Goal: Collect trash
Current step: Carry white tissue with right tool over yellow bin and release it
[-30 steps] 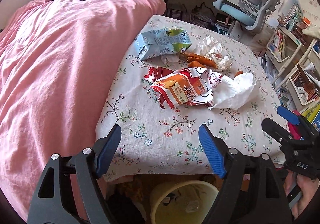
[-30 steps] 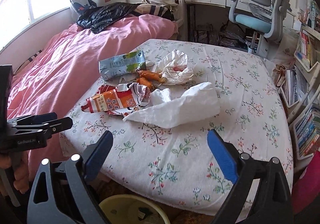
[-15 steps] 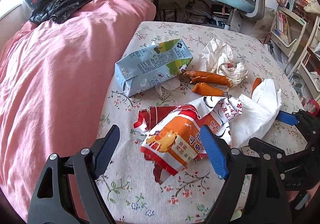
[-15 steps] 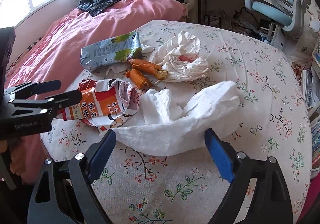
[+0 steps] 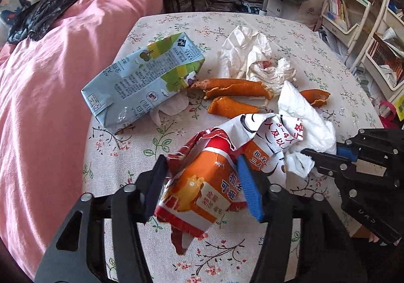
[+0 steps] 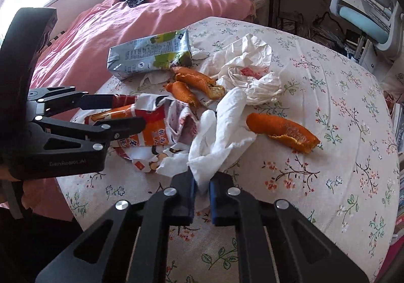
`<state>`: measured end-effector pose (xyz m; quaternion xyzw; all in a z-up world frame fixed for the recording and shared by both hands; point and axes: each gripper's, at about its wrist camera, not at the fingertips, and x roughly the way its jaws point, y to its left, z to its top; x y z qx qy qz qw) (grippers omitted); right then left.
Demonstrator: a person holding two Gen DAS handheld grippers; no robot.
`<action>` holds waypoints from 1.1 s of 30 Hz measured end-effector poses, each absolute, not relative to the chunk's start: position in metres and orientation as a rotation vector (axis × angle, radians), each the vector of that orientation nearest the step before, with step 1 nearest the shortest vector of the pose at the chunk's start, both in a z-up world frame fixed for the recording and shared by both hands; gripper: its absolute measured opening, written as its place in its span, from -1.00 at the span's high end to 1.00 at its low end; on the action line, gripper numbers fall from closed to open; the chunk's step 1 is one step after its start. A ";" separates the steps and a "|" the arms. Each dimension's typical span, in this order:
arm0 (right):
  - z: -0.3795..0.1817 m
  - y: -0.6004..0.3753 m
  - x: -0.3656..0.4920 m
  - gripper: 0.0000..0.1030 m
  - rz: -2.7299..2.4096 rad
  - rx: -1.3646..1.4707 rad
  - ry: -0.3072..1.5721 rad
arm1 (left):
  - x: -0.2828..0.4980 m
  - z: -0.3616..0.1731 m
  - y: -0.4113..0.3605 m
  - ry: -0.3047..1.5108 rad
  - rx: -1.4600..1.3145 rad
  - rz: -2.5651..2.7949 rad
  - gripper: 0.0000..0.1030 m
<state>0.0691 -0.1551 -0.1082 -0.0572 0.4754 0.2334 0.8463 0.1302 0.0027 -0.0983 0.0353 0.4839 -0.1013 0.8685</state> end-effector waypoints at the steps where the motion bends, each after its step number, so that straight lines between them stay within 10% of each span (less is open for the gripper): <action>1: -0.107 -0.155 0.069 0.85 0.494 -0.121 1.000 | 0.130 -0.097 0.002 1.019 0.060 -0.227 0.35; 7: -0.089 -0.176 0.068 0.86 0.455 -0.046 0.953 | 0.120 -0.085 0.011 1.008 -0.027 -0.253 0.83; 33: -0.037 -0.213 0.017 0.86 0.481 0.185 0.808 | 0.046 -0.042 0.062 0.885 -0.277 -0.229 0.85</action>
